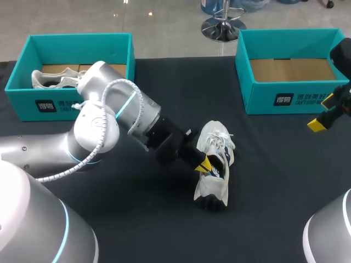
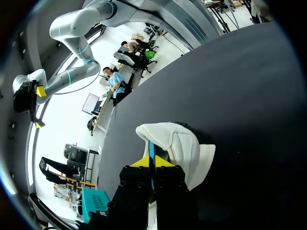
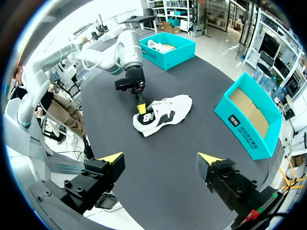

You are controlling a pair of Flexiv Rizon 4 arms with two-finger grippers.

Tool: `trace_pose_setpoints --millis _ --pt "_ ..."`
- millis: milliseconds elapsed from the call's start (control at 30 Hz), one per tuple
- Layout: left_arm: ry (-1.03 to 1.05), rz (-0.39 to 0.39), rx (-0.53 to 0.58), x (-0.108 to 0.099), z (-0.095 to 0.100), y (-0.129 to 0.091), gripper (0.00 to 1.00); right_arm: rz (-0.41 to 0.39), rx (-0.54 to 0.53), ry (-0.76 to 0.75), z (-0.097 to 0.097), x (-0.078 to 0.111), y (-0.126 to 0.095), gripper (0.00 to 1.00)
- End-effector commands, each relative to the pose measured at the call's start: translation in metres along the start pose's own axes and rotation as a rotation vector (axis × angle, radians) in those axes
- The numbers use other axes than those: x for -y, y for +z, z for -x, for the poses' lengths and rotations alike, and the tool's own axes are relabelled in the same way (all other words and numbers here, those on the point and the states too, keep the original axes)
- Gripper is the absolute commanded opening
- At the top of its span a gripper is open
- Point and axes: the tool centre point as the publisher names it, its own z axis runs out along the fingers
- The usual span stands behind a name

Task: Take the shoe out of the shoebox, open the shoe tongue, remove and reinsert the insole, then place the shoe into the shoebox

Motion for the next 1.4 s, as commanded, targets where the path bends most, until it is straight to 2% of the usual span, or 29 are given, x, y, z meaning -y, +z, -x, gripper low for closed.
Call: trace_pose_setpoints --millis 33,400,600,633,700,733,767,800,1200,1333,1400 --pt "0.008 0.001 -0.008 -0.001 0.001 0.002 0.0 -0.006 -0.003 0.0 0.002 -0.002 0.0 1.0" --pt "0.008 0.037 -0.05 -0.022 -0.006 0.012 0.0 -0.006 -0.003 0.0 0.002 -0.002 0.0 1.0" --pt "0.002 0.029 -0.05 -0.02 -0.004 0.01 0.01 -0.006 -0.003 0.0 0.002 -0.002 0.0 1.0" --pt "0.001 0.027 -0.049 -0.019 -0.003 0.008 0.13 -0.006 -0.003 0.0 0.002 -0.002 0.0 1.0" --pt "0.003 0.025 -0.046 -0.018 -0.002 0.005 0.46 -0.006 -0.003 0.0 0.002 -0.002 0.0 1.0" --pt "0.004 0.025 -0.044 -0.017 -0.001 0.003 0.67 -0.006 -0.003 0.0 0.002 -0.002 0.0 1.0" --pt "0.005 0.025 -0.043 -0.017 0.0 0.001 0.94 -0.006 -0.003 0.0 0.002 -0.002 0.0 1.0" --pt "0.007 0.025 -0.041 -0.016 0.001 -0.001 1.0 -0.006 -0.003 0.0 0.002 -0.002 0.0 1.0" --pt "0.007 -0.002 -0.001 -0.016 0.026 -0.022 1.0 -0.006 -0.003 0.0 0.002 -0.002 0.0 1.0" --pt "0.007 -0.055 -0.051 -0.01 0.035 -0.028 1.0 -0.006 -0.003 0.0 0.002 -0.002 0.0 1.0" --pt "0.003 -0.061 -0.129 -0.008 0.037 -0.03 1.0 -0.006 -0.003 0.0 0.002 -0.002 0.0 1.0"
